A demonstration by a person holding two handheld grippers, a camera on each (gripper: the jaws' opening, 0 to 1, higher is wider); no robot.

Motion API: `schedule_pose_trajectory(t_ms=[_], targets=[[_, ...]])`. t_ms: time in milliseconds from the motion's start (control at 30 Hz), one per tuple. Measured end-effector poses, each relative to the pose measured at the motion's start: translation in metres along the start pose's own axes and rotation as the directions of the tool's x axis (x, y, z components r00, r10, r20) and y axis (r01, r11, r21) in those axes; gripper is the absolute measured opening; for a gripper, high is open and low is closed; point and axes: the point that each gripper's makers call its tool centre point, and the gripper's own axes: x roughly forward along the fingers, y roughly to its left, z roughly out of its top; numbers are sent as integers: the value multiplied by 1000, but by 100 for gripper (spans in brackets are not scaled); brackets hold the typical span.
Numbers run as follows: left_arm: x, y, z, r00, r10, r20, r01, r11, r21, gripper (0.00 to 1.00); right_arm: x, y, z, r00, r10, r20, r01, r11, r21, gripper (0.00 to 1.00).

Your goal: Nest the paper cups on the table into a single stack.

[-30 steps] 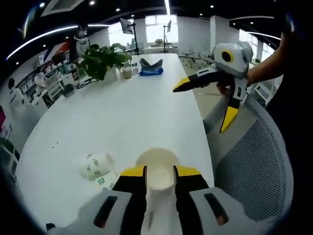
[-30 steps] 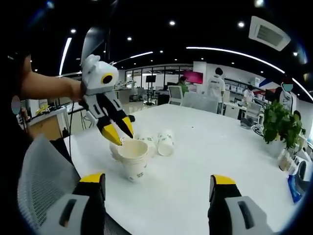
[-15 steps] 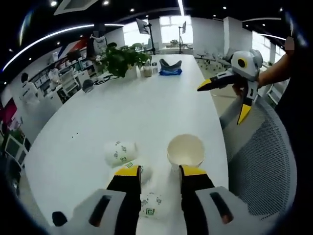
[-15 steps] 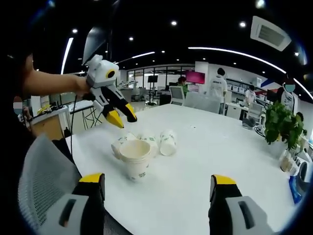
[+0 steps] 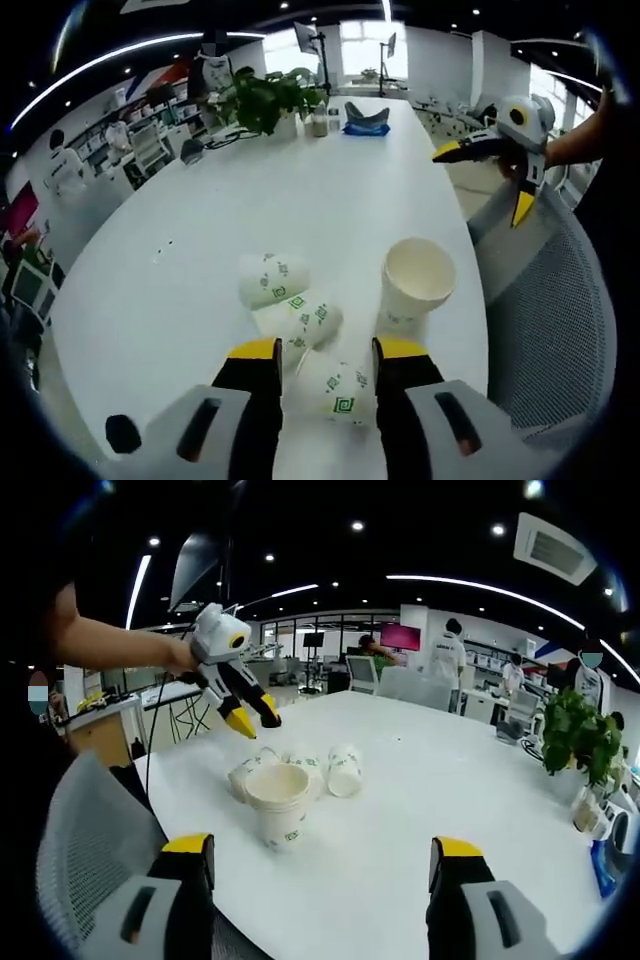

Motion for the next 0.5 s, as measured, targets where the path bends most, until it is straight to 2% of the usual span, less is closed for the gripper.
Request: schedule_pose_trajectory(t_ms=[300,500], targets=[[15,15,-21,998,-18,-64,15,999,-33,32,0,-1,0,1000,-5,0,5,1000,1,90],[24,17,-29,996,-35,-85,30,998,-59,30,0,0,-1,1000,-6,-3,6,1000,2,90]])
